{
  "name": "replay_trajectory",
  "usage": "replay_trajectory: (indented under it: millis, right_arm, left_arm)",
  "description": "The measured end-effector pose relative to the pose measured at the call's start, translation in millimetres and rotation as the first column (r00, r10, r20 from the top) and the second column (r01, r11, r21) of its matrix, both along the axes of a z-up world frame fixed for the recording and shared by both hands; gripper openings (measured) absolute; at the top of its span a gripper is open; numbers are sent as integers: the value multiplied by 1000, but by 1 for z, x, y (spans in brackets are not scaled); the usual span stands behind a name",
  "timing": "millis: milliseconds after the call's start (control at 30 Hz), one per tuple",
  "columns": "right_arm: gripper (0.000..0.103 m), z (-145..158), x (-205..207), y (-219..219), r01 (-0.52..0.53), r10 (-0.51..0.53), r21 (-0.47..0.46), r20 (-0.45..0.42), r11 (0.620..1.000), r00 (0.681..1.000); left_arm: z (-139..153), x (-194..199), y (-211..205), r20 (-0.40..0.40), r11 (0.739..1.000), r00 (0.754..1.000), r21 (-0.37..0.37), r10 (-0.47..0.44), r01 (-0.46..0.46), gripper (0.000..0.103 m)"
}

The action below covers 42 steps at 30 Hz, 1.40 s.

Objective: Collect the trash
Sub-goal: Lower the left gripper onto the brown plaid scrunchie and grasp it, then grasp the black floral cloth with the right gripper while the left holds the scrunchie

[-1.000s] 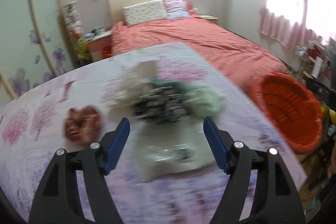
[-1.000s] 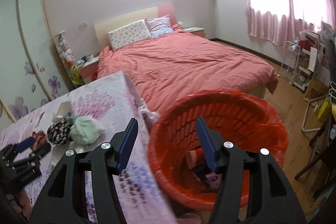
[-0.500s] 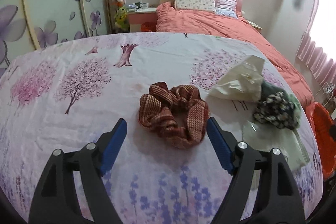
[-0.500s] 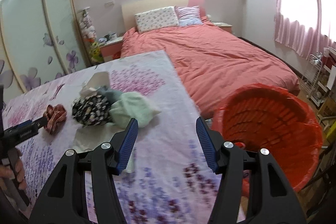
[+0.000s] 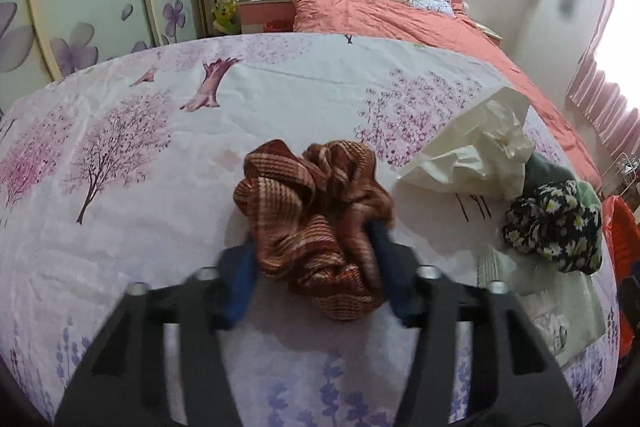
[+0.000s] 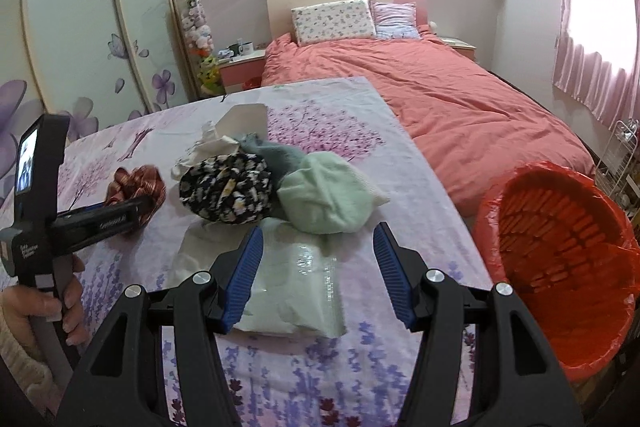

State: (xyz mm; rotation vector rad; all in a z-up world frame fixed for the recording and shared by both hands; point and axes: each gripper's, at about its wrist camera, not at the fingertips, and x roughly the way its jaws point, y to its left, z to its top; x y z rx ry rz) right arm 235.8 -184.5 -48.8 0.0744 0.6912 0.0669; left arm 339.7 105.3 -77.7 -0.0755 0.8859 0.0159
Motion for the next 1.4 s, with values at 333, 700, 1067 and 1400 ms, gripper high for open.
replay_trajectory:
  millis: [333, 700, 1067, 1400]
  right_arm:
    - [58, 2, 7, 26, -54, 53, 20, 13, 998, 998]
    - [58, 0, 37, 68, -41, 43, -30, 42, 999, 998]
    - [52, -15, 53, 77, -16, 15, -108, -18, 994, 1000]
    - [14, -12, 45, 66, -49, 49, -32, -9, 998, 999]
  left_arm:
    - [5, -24, 51, 8, 992, 998, 110, 58, -59, 31]
    - [2, -31, 83, -1, 990, 993, 77, 115, -114, 37]
    - [1, -35, 93, -6, 991, 992, 24, 129, -129, 41]
    - [0, -35, 91, -6, 991, 992, 17, 130, -129, 41]
